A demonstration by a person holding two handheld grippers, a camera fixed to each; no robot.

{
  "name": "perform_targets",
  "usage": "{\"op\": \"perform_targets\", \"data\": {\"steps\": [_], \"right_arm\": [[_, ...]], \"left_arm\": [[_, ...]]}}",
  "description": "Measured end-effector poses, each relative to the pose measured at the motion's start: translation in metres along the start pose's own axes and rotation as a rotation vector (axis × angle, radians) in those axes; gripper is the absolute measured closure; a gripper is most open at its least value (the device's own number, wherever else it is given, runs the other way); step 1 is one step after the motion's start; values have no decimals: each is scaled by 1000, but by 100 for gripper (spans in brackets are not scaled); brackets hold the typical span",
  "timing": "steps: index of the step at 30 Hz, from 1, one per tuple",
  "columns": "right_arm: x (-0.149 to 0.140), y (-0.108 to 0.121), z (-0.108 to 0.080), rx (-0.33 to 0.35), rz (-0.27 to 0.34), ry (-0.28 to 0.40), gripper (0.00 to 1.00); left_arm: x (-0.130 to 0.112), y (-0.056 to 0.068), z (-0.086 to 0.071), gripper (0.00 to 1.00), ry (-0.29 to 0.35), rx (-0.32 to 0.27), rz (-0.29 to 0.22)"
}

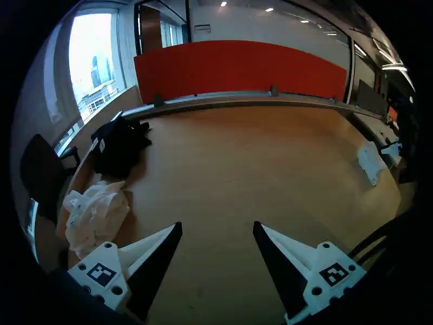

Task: Fold towel

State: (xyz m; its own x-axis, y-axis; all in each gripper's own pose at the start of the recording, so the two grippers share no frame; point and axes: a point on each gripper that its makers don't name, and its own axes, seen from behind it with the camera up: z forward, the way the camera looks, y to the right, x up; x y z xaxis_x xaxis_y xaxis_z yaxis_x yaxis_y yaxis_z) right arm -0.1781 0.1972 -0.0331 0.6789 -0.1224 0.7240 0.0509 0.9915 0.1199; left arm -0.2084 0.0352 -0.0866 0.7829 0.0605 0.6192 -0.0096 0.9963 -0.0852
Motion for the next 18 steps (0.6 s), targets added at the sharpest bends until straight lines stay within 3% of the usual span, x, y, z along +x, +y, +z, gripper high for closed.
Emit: {"op": "perform_targets", "data": {"steps": [9, 18], "right_arm": [[9, 3, -3, -51, 59, 67, 2], [33, -1, -12, -81, 117, 182, 2]], "left_arm": [[7, -1, 3, 3, 12, 4, -7], [24, -9, 7, 3, 55, 24, -23]]}}
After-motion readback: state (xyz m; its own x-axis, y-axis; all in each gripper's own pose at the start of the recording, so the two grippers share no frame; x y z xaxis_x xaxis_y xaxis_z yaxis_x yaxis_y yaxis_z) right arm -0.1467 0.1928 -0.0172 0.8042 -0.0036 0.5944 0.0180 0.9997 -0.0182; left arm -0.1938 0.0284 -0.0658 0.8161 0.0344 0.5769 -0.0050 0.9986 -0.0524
